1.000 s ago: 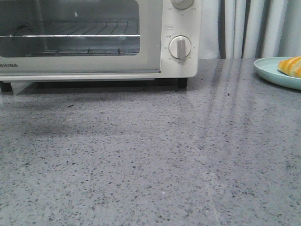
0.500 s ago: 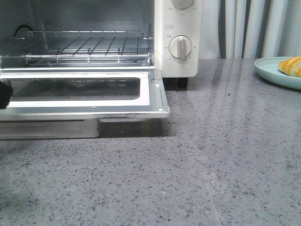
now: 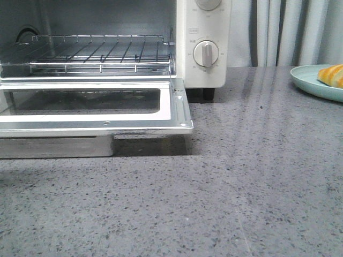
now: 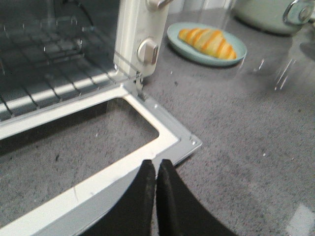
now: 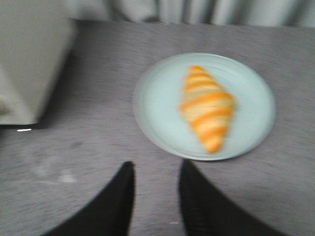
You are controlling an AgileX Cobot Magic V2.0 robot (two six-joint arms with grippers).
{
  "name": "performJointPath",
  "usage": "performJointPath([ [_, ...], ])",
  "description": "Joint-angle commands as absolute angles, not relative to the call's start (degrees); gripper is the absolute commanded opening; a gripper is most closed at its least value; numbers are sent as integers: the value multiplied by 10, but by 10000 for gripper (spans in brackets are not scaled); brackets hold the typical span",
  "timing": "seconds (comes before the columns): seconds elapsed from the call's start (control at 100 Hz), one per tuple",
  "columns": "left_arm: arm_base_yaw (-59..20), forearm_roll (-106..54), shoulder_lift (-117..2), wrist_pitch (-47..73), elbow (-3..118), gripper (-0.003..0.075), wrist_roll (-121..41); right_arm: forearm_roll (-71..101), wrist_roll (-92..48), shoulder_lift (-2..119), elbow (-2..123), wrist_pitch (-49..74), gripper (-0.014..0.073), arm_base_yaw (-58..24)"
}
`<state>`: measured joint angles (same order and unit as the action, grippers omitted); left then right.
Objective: Put bread in oven
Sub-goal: 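Reach the right gripper to the croissant on the plate and grasp it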
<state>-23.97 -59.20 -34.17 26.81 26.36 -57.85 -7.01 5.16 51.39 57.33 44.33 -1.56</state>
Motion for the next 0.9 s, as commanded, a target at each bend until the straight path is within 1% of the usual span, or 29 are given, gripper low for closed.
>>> performJointPath([
  [0.0,-244,-617,-305,262,286,-22,-574,-120,74,576,632,447,417,8],
  [0.04,-244,-617,-288,262,286,-22,-574,-120,74,599,648,446,437,13],
  [0.3,-244,-617,-223,262,286,-22,-574,-150,74,764,679,406,430,15],
  [0.56,-244,-605,-216,264,286,-22,-574,-149,125,860,679,368,430,59],
  [0.7,-244,-605,-216,264,286,-22,-574,-115,125,905,679,367,421,60],
  [0.74,-244,-605,-216,263,286,-22,-574,-94,125,915,679,367,385,60],
  [0.79,-244,-605,-216,261,286,-22,-574,-72,125,927,679,368,305,60],
  [0.81,-244,-605,-216,260,286,-22,-574,-64,125,931,679,368,258,60],
  [0.82,-244,-605,-216,260,286,-22,-574,-62,125,933,679,368,220,60],
  [0.84,-244,-605,-216,259,286,-22,-574,-56,125,934,679,368,181,60],
  [0.87,-244,-605,-216,259,286,-22,-574,-52,125,935,679,368,71,60],
  [0.88,-244,-605,-216,259,286,-22,-574,-51,125,935,679,365,48,60],
  [0.89,-244,-605,-216,259,286,-22,-574,-51,125,935,679,365,1,60],
])
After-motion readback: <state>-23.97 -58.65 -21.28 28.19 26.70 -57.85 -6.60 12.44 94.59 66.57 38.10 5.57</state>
